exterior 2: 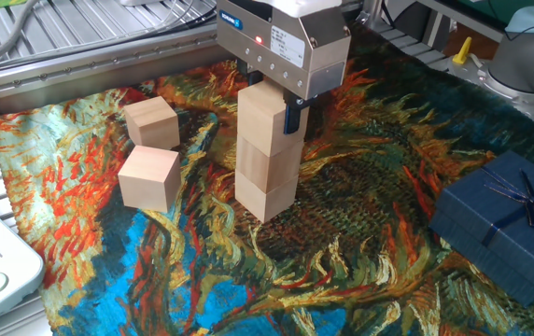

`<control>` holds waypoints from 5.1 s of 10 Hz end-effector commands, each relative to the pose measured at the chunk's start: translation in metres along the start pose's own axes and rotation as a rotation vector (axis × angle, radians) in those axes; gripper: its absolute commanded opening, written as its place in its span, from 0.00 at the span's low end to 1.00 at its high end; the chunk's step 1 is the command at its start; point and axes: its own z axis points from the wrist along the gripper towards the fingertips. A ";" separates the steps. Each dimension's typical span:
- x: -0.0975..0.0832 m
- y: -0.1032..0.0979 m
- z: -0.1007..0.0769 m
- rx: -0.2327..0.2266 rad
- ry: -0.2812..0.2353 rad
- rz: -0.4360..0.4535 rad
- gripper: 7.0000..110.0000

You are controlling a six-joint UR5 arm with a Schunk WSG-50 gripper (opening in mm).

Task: Stack the blocks in a vertical line of five

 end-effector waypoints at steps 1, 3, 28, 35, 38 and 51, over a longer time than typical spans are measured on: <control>-0.001 0.002 0.000 -0.014 -0.003 0.004 0.00; -0.001 0.002 0.000 -0.014 -0.003 0.004 0.00; 0.004 0.001 0.001 -0.021 0.013 -0.013 0.00; 0.004 0.000 0.000 -0.020 0.015 -0.014 0.00; 0.003 0.001 0.001 -0.023 0.014 -0.014 0.00; 0.003 0.003 0.000 -0.047 0.030 -0.016 0.00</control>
